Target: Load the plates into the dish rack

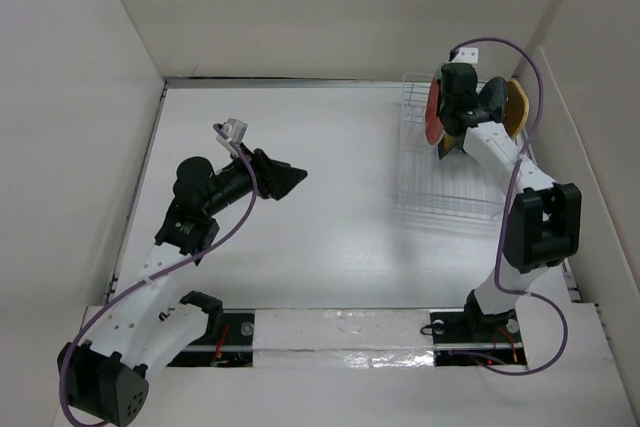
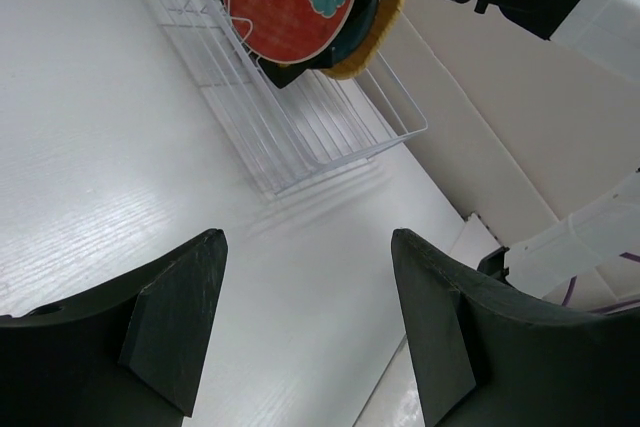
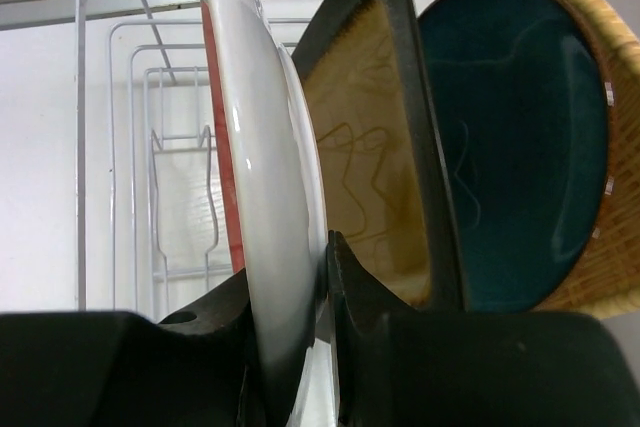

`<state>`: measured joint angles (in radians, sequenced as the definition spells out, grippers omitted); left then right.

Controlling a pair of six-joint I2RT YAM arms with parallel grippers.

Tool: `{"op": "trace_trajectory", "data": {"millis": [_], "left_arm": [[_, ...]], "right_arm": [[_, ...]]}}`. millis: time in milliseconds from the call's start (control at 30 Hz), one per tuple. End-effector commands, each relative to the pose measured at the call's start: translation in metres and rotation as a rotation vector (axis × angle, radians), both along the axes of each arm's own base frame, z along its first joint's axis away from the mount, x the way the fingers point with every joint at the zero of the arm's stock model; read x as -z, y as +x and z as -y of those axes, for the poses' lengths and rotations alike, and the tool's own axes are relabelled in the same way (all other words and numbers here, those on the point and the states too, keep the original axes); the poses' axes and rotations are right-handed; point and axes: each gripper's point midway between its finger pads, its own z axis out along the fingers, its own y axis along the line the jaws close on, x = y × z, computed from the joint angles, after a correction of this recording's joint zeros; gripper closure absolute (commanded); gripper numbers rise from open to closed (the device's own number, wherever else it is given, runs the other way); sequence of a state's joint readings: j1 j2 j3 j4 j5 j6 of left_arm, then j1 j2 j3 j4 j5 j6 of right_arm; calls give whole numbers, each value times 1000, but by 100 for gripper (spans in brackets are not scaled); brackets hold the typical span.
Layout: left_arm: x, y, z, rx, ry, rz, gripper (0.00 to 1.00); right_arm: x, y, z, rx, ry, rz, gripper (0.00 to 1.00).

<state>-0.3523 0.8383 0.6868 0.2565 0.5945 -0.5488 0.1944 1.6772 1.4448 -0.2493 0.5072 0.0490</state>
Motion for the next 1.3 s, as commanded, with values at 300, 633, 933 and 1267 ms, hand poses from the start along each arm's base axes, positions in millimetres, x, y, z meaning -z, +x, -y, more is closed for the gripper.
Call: {"op": "trace_trajectory", "data": {"millis": [300,633,933,1267], "left_arm": [[-19,4,-1,-16,1,76,36],[-15,6,0,-16,3,62,36],[-15,6,0,-16,5,64,34],[-25,6,-9,-28,-17,110,29]], "right_arm": [[-46,46,-7,35,59,247,100],[-43,29,-5,70,100,285,72],[-75,7,-10,37,167,339,34],[-141,-74,-108,-462,462,507,6]]}}
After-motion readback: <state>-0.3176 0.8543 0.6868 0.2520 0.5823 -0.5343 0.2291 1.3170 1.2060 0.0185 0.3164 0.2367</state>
